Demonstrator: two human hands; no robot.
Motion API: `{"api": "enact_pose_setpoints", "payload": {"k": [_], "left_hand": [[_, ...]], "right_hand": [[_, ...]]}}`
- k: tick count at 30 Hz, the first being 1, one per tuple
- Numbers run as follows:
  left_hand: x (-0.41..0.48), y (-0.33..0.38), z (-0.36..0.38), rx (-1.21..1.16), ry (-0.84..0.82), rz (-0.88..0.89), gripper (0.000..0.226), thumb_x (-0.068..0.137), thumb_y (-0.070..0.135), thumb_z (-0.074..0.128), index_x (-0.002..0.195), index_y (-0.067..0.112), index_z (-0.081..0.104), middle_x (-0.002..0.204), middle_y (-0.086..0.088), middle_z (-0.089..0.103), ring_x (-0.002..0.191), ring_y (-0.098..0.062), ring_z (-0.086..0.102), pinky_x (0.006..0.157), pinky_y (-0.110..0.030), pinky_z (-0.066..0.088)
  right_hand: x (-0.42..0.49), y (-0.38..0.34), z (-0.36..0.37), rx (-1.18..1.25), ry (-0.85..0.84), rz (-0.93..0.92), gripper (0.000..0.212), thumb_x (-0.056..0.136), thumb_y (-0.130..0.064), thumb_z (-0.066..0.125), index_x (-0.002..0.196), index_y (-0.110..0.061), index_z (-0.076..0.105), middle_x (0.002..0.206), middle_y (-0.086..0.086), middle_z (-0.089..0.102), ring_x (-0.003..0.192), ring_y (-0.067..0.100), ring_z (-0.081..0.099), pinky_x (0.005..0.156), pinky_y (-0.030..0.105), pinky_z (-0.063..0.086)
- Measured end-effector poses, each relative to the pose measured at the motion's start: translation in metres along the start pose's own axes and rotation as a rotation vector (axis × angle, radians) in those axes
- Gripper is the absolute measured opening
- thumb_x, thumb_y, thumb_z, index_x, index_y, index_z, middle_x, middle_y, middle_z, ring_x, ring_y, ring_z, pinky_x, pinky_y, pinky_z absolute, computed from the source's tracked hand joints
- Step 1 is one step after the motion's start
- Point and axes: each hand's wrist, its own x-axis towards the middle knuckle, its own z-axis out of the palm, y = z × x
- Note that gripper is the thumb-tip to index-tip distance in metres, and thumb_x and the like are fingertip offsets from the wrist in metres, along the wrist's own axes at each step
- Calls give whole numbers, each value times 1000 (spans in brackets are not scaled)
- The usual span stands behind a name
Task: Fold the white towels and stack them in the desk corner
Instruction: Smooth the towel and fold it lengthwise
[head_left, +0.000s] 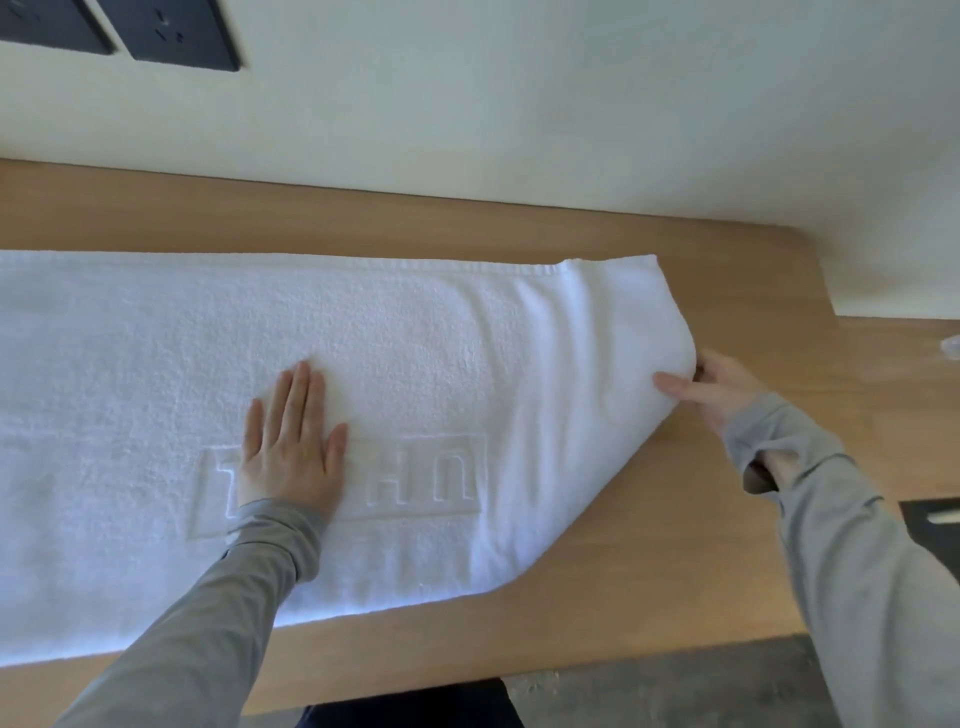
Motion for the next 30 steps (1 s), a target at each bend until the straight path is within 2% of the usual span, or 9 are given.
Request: {"api": "enact_pose_setpoints", "payload": {"k": [3,6,8,10,15,18,23,27,30], "left_hand": [[0,0,1,0,1,1,65,93,42,13,150,11,15,158,-3,13,145,-17,9,119,-42,5],[0,-1,2,-8,9,5,64,93,42,14,150,11,15,157,-4,15,145,-18,11,119,-43,6],[0,-2,3,-16,14,10,65,93,42,14,150,10,17,157,-5,16,145,-19,13,118,-43,6],[0,-1,4,-15,18,17,65,93,42,15,149,9,17,157,-5,18,145,-20,14,118,-43,7],[0,-3,5,-14,27,20,65,93,42,15,149,9,18,157,-5,18,145,-19,14,118,-42,5],[0,-3,6,-16,34,19,65,94,43,14,149,9,18,157,-5,18,145,-19,13,118,-42,5],[1,-2,7,-24,35,24,65,94,43,15,149,9,18,157,-6,18,145,-20,13,118,-43,6],[1,-2,7,-33,40,23,65,93,43,16,149,9,20,156,-7,20,144,-22,15,118,-44,6],[1,-2,8,-37,44,29,65,93,43,17,148,9,20,156,-7,20,144,-22,15,117,-44,6]], "right_hand": [[-13,-30,15,-139,-4,-146,36,84,-20,65,117,-25,52,111,-13,61,95,-2,60,76,16,48],[-15,-39,23,-363,122,-175,35,84,-44,62,112,-26,53,101,-12,61,87,6,61,71,24,47],[-8,-30,20,-620,222,-42,42,86,-50,54,115,-19,52,104,-1,58,91,22,57,75,32,41],[-2,-8,15,-718,283,149,45,88,-48,51,117,-13,51,112,9,56,96,29,54,79,33,39],[-26,77,14,-201,274,336,49,86,-40,62,125,-14,47,117,8,55,90,24,54,79,34,42],[-45,104,18,35,358,302,40,81,-30,70,113,-19,50,112,6,57,80,11,57,65,24,45],[-58,106,19,-210,362,212,40,76,-37,73,107,-29,48,94,-12,56,80,8,56,62,28,43],[-60,108,23,-323,455,159,33,83,-23,67,105,-19,43,98,4,56,85,27,56,72,36,46],[-65,117,40,-355,567,189,29,83,-15,66,100,-10,43,102,11,51,93,31,53,79,40,44]]}}
